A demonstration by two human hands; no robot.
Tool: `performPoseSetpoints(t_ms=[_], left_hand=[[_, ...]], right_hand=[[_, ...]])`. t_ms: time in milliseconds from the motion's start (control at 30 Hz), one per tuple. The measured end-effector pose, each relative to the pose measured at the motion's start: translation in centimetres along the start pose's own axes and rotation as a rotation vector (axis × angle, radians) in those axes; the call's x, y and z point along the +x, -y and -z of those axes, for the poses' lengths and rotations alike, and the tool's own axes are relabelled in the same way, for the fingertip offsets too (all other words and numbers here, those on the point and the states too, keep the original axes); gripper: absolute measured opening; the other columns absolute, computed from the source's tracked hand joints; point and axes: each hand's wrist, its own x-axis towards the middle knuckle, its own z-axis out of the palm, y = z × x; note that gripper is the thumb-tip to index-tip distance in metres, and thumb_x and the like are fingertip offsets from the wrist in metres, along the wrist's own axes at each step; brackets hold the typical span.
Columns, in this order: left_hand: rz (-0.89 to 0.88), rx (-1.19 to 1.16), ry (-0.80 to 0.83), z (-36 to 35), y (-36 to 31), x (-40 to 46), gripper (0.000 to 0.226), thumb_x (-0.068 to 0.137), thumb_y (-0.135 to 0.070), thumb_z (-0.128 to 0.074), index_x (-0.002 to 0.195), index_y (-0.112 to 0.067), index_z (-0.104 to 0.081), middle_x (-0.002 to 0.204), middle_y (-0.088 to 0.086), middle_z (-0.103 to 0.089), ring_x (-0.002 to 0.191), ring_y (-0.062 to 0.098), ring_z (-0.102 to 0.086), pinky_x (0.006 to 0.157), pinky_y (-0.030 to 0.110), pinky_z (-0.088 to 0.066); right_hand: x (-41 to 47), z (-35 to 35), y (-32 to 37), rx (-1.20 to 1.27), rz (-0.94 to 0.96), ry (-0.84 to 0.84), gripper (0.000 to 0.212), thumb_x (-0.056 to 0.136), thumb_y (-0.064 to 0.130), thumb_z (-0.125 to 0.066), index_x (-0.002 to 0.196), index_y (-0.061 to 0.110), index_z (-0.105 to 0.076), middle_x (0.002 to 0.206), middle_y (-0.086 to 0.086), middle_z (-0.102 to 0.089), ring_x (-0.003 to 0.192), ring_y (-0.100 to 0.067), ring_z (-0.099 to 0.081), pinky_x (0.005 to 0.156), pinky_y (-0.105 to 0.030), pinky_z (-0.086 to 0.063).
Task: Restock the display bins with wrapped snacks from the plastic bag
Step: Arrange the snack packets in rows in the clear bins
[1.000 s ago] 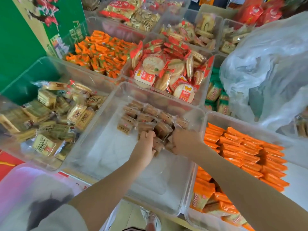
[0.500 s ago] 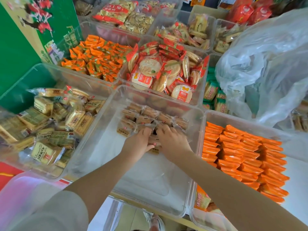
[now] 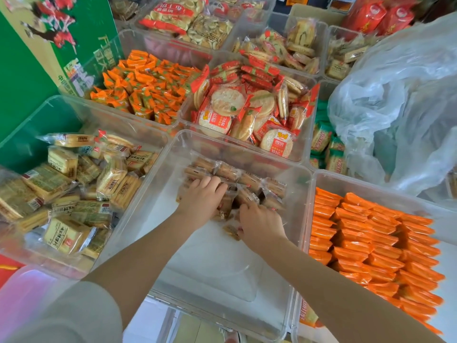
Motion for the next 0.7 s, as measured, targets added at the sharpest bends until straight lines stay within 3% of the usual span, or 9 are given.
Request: performPoseSetpoints(t_ms=[233, 400, 500, 700], left_hand=[[-0.165, 0.103, -0.218, -0.4, 1.1, -1.9, 0.026, 0.062, -0.012, -0.067, 0.087, -0.018, -0.068, 0.078, -0.002, -0.058, 0.073, 0.018, -0.049, 0.064, 0.028, -0.028], [-0.289, 0.035, -0.217, 0.0, 3.1, -2.5, 0.029, 0.062, 0.001, -0.051, 0.080, -0.015, -0.065, 0.072, 0.001, -0.055, 0.068, 0.022, -0.054, 0.056, 0.033, -0.047], [-0.287, -0.004, -0.156, 0.6, 3.2, -1.9, 0.030, 0.056, 0.005, -0.056, 0.077, -0.014, -0.066, 0.069, 0.002, -0.054, 0.063, 0.022, -0.053, 0.051, 0.031, -0.046], [-0.118, -0.073, -0.076, 0.5, 1.4, -1.1, 0.035, 0.044, 0.006, -0.075, 0.072, -0.010, -0.062, 0.071, 0.005, -0.053, 0.059, 0.024, -0.051, 0.043, 0.031, -0.045]], right_hand=[[0.6, 0.4, 1.3, -0.032, -0.025, -0.013, 0.034, 0.088, 0.004, -0.051, 0.121, 0.007, -0.042, 0.123, -0.012, -0.050, 0.106, -0.028, -0.054, 0.075, -0.032, -0.041], [1.2, 0.2, 1.2, -0.069, -0.059, -0.030, 0.040, 0.088, 0.009, -0.053, 0.125, 0.005, -0.039, 0.125, -0.013, -0.046, 0.110, -0.029, -0.050, 0.083, -0.034, -0.043], [1.9, 0.2, 1.2, -0.061, -0.111, -0.035, 0.039, 0.087, 0.008, -0.056, 0.122, 0.004, -0.040, 0.122, -0.013, -0.052, 0.107, -0.029, -0.055, 0.082, -0.034, -0.044], [1.9, 0.3, 1.0, -0.025, -0.105, -0.086, 0.044, 0.085, 0.011, -0.062, 0.121, 0.008, -0.036, 0.118, -0.011, -0.053, 0.104, -0.029, -0.057, 0.079, -0.035, -0.046]])
